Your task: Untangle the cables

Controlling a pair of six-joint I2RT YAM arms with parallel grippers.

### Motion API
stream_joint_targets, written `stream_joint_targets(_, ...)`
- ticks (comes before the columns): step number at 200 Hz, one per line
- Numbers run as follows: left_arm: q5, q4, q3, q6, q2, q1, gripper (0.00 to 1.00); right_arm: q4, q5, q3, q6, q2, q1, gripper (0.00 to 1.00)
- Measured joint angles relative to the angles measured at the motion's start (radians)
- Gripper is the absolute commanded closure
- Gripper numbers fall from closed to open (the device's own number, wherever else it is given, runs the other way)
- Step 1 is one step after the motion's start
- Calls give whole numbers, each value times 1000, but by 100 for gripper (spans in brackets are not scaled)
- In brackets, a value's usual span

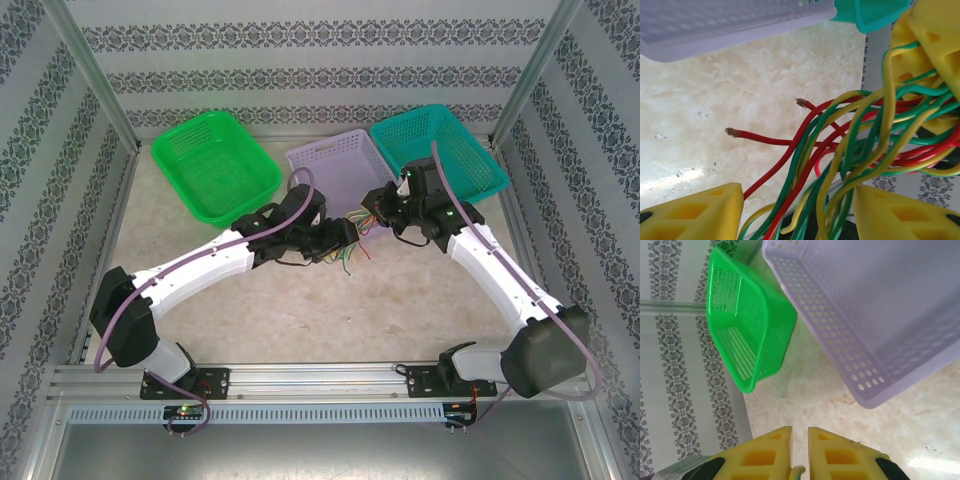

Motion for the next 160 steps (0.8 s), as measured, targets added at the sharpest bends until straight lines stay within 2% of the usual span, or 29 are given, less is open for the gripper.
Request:
stream_joint_targets(16,-21,15,-12,26,-1,0,55,-13,-13,10,-6,10,10,100)
stream_joint_targets(36,-44,39,-31,60,-17,2,85,-41,-26,28,-21,26,24,100)
stream_joint_targets(54,-42,54,-57,86,-52,6,100,-64,-34,47,-51,37,31,100)
stream_joint_targets(103,36,33,-70,149,-97,63,100,-117,-49,90,-177,35,39,100)
stream_joint_targets(160,157,-10,-64,216,-144,131,100,-261,-48,204,-505,35,75,100)
